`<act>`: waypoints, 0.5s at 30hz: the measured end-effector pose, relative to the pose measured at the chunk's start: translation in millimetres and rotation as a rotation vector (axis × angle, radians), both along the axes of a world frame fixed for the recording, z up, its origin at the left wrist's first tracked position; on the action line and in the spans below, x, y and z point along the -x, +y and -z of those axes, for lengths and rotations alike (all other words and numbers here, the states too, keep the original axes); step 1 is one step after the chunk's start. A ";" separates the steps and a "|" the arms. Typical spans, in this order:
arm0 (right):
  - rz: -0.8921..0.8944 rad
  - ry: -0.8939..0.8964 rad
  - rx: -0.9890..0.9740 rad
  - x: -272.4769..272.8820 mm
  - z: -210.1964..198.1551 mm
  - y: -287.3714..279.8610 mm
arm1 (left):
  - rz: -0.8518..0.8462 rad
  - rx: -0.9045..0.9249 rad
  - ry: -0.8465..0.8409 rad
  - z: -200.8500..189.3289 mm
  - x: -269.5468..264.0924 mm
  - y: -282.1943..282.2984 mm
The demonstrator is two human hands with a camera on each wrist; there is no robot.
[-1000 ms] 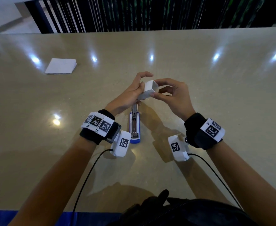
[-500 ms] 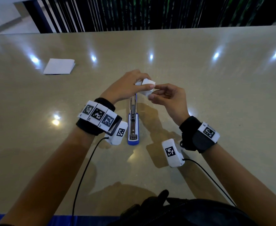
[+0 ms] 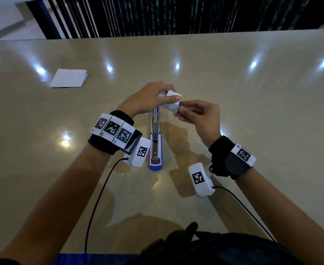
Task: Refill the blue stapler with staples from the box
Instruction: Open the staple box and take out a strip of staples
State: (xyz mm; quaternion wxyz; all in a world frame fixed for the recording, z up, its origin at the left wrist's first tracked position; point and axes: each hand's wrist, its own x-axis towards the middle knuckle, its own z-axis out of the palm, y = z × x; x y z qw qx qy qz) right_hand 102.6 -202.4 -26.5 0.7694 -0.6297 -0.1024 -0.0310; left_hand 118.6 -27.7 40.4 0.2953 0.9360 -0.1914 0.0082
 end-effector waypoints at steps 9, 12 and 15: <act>0.009 -0.036 0.022 3.9 -6.0 -5.8 | -0.027 0.304 0.143 8.8 12.1 -0.9; 0.036 -0.060 0.061 5.4 -11.4 -6.8 | -0.045 0.351 0.169 13.0 12.0 2.0; 0.035 -0.106 0.109 5.8 -16.1 -7.4 | -0.034 0.409 0.227 16.2 13.4 3.4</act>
